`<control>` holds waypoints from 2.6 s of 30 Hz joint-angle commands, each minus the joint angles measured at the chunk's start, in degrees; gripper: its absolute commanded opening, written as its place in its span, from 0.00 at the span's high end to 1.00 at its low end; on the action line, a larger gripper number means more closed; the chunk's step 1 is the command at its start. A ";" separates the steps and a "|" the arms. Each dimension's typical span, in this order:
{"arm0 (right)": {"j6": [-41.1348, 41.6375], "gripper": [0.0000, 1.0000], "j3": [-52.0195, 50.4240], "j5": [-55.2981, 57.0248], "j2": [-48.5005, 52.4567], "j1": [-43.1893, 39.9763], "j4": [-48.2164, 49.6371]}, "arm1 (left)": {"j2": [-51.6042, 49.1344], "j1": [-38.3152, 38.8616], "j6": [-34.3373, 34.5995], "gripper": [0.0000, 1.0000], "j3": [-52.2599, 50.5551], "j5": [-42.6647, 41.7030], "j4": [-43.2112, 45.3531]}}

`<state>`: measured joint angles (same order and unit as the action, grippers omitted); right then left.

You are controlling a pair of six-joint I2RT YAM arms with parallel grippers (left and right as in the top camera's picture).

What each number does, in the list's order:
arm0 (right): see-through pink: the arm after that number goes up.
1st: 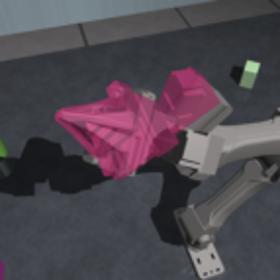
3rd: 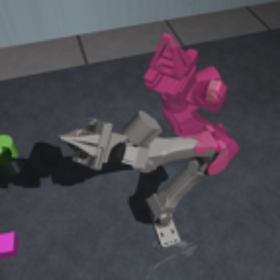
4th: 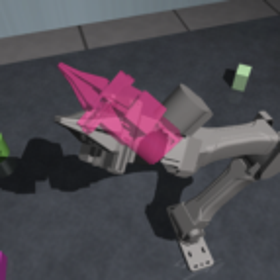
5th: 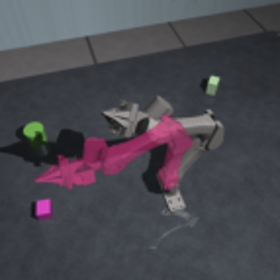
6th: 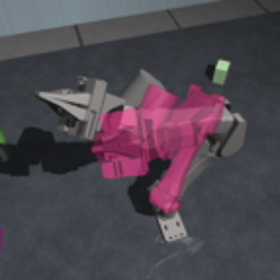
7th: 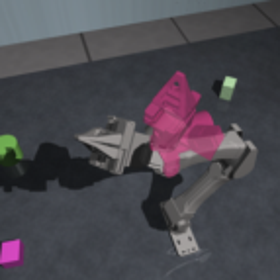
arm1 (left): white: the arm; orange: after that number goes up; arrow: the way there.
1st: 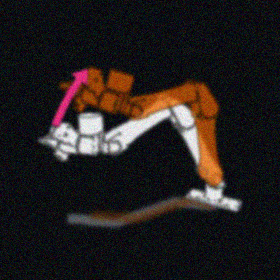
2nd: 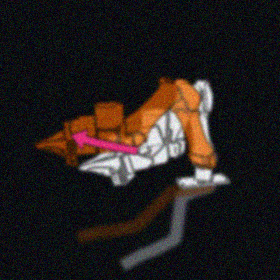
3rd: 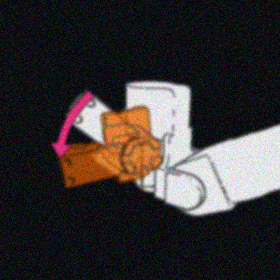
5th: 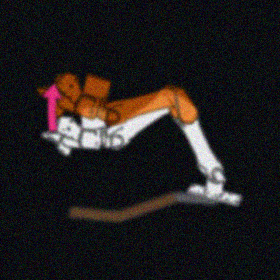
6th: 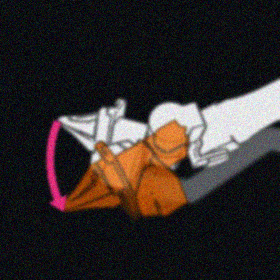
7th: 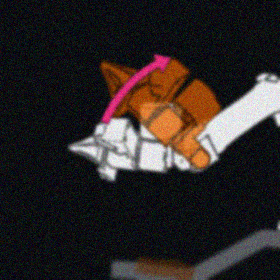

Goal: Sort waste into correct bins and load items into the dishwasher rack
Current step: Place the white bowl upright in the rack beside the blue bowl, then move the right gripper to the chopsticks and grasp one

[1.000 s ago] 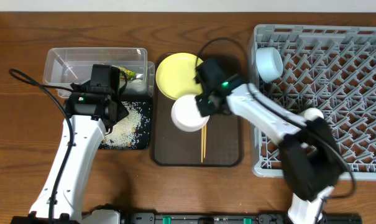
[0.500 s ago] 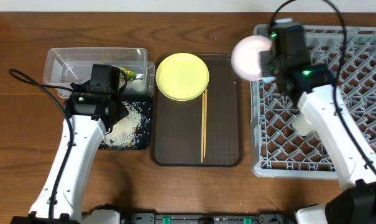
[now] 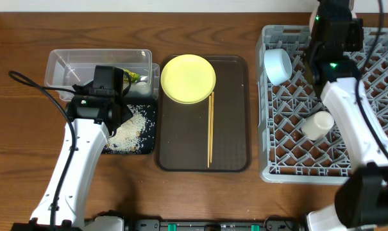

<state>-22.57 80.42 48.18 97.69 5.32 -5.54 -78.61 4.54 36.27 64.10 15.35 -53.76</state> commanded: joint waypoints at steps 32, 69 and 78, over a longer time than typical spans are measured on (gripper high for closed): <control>-5.14 0.99 0.24 11.54 17.22 0.02 3.04 | -0.04 -0.28 0.92 0.30 0.26 -1.22 0.07; 33.48 0.50 0.02 -55.93 -1.97 15.82 -35.76 | -0.04 -0.28 0.92 0.29 0.26 -1.22 0.46; 43.50 0.51 -0.02 -51.47 6.88 25.33 -38.60 | -0.04 -0.28 0.92 0.29 0.26 -1.22 0.48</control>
<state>14.26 80.53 -4.27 101.89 28.64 -43.68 -78.61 4.54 36.25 64.10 13.85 -53.32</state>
